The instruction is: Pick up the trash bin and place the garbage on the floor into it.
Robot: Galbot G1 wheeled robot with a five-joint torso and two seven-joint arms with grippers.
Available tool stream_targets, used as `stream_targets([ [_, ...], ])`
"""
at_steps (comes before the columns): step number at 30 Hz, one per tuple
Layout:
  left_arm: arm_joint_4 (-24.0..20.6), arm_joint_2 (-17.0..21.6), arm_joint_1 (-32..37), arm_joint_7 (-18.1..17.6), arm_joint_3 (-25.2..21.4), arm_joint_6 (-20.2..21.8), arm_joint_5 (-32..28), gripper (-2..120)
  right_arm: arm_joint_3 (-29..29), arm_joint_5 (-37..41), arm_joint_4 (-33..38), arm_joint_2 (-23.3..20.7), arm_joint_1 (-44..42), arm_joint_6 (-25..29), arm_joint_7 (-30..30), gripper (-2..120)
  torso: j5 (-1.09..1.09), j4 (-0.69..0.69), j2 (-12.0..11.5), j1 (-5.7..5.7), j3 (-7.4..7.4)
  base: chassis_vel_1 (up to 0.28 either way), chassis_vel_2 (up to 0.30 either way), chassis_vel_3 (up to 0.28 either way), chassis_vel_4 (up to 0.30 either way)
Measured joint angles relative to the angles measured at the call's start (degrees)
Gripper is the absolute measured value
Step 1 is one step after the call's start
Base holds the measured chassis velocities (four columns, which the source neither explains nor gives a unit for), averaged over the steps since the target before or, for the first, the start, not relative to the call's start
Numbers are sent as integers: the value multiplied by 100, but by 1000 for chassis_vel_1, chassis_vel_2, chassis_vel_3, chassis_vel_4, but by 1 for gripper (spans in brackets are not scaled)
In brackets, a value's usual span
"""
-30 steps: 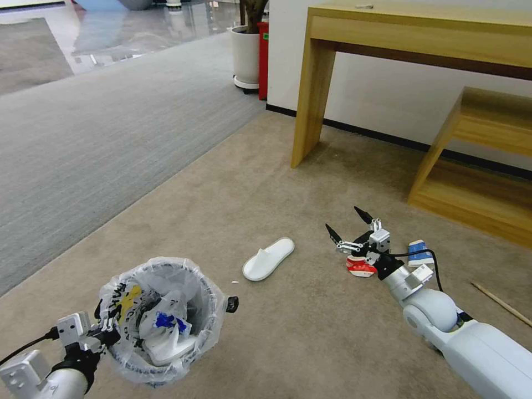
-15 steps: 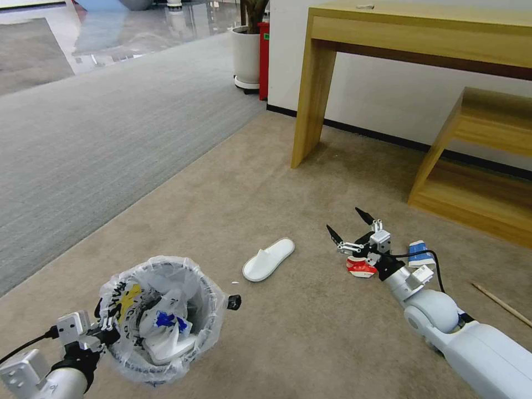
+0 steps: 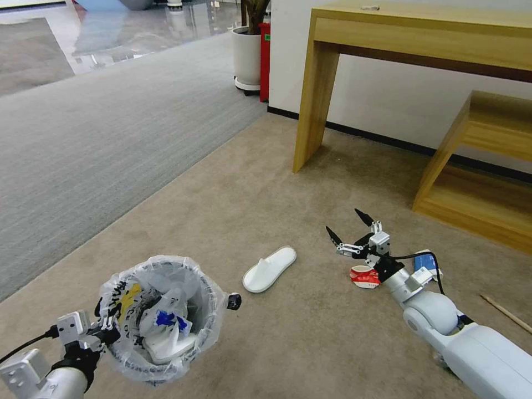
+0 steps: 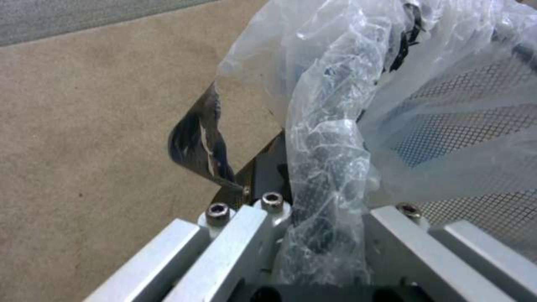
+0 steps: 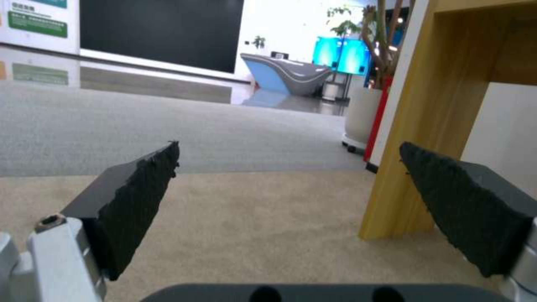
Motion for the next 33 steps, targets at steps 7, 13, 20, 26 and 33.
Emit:
stream_targets([
  [7,13,-9,1,-3,9,0,6,1,-188,275,10,-11,131,-43,7,100,-1,0,0,0,0,0,0,0,0],
  [13,36,-11,3,0,14,0,18,1,-383,407,39,44,208,-149,97,100,0,0,0,0,0,0,0,0,0],
  [20,58,2,-11,2,31,-7,23,1,-340,353,25,7,146,-112,94,100,-1,0,0,0,0,0,0,0,0],
  [26,143,-4,-51,14,122,-7,87,1,-290,445,9,-93,4,-177,184,100,0,0,0,0,0,0,0,0,0],
  [33,179,9,-65,21,133,-7,94,1,-425,575,137,-94,-46,-550,691,100,0,0,0,0,0,0,0,0,0],
])
